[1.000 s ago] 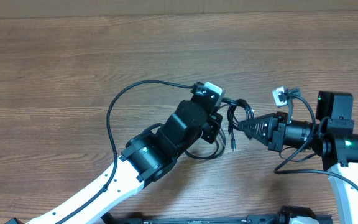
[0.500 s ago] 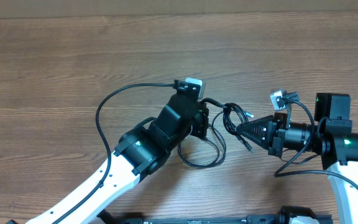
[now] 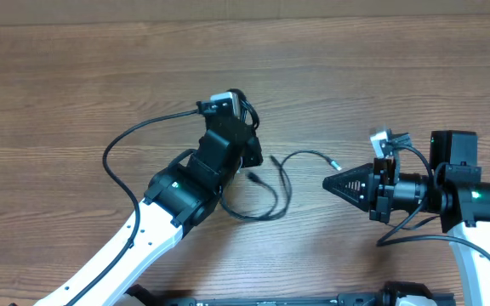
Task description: Untangle cables
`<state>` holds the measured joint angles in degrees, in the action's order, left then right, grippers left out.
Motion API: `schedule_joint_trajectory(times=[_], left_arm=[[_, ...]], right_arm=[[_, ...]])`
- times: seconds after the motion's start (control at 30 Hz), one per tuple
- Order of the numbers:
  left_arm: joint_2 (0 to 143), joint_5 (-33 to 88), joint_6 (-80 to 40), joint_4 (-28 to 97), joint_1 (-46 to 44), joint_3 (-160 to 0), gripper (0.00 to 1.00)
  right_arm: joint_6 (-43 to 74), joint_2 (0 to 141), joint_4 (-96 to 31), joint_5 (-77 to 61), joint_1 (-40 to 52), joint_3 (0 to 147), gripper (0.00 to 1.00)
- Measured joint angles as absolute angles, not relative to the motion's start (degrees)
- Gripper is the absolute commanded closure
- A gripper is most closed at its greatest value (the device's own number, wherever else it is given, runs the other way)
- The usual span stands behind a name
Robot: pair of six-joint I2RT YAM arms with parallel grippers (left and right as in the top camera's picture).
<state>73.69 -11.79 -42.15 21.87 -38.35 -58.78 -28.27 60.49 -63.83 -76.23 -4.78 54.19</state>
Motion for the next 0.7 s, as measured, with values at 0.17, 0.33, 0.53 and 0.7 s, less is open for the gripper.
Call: schedule_joint_trajectory(times=[0.17, 0.33, 0.53, 0.7], left_arm=[[73.7, -9.5, -40.0, 19.8, -38.4, -58.8, 0.96], [73.7, -0.7, -24.1, 18.3, -38.4, -58.8, 0.96], [73.7, 13.1, -4.3, 18.6, -38.9, -58.8, 0.96], [73.7, 23.4, 7.7, 18.7, -39.0, -58.8, 0.96]], right_arm=[[-29.3, 60.5, -63.8, -76.8, -4.8, 54.2, 0.49], [-29.6, 60.5, -63.8, -77.1, -4.8, 54.2, 0.18], [-24.8, 60.5, -60.2, -74.0, -4.8, 54.2, 0.15], [-17.5, 60.5, -57.8, -69.0, -4.8, 54.2, 0.15]])
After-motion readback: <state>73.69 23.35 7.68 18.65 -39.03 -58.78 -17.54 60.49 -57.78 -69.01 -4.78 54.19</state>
